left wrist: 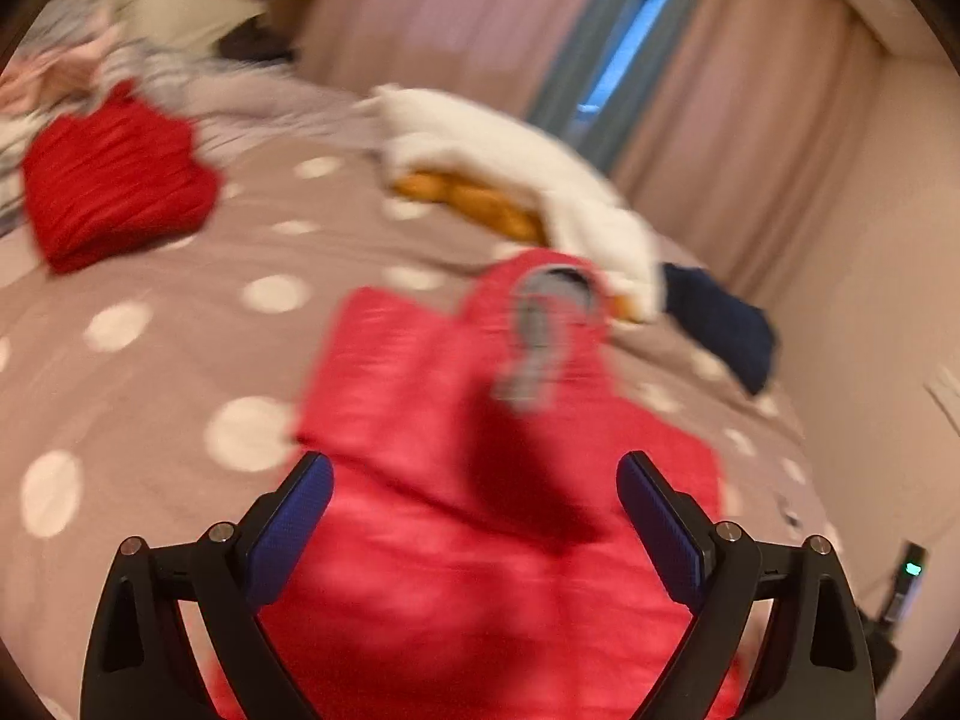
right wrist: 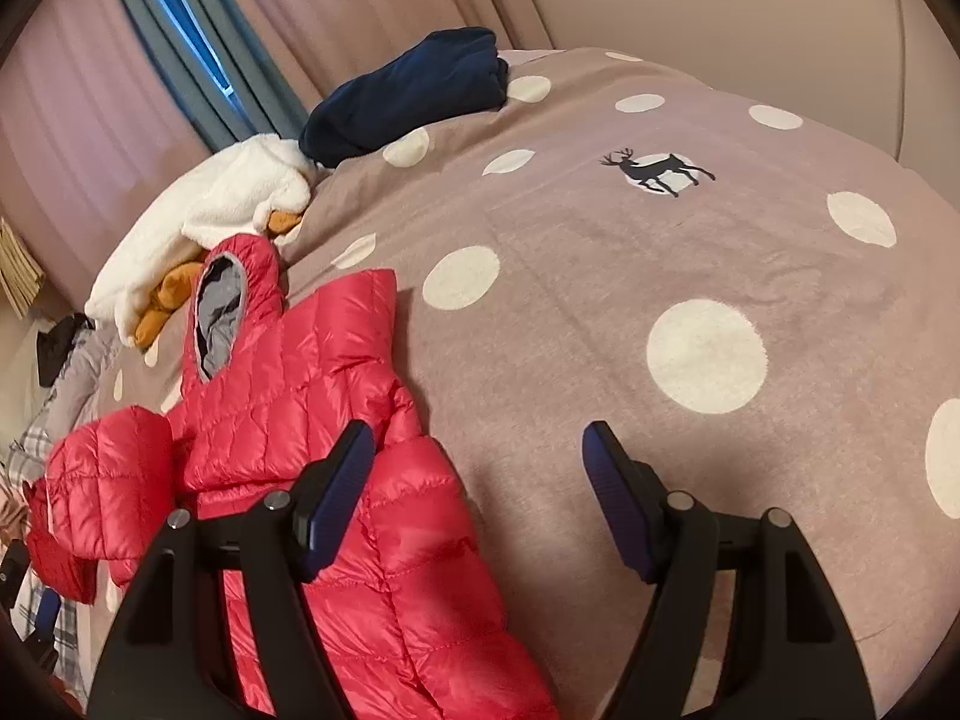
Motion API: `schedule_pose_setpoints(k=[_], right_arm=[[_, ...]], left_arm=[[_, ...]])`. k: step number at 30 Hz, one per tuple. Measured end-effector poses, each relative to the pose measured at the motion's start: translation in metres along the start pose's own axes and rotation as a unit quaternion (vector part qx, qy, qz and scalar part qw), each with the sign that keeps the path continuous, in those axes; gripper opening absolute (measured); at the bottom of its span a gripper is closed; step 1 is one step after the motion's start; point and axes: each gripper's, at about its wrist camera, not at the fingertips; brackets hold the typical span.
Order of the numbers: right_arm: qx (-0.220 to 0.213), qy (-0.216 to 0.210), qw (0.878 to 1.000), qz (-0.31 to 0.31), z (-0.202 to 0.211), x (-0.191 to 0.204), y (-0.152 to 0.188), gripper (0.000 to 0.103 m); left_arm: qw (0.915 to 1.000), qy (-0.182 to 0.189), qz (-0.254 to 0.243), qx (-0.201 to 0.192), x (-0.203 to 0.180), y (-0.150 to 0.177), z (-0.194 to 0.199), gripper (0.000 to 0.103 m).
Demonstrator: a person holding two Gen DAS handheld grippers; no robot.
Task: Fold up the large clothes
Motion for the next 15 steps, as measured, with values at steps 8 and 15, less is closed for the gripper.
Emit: schedule_pose_setpoints(k=[8,15], right_arm=[[0.019,0.025,0.997,0.065,-0.015,0.023,0.014,0.072],[0.042,0.036,0.992,0.112,-0.027,0.040,0.029,0.072]], left_arm=[[0.9943,-0.106,-0.009,0.008,0.024,-0.004,-0.051,0.093],[0.9906,-0.113,-0.019,0.074,0.037,0.009,-0.095,0.087]])
Point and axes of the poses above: each gripper's, at about its wrist camera, not at the fingertips, and z roughly against the way its jaws point, x to its left, y to its underside, and after that the axes turned 15 degrees about -y, right-handed
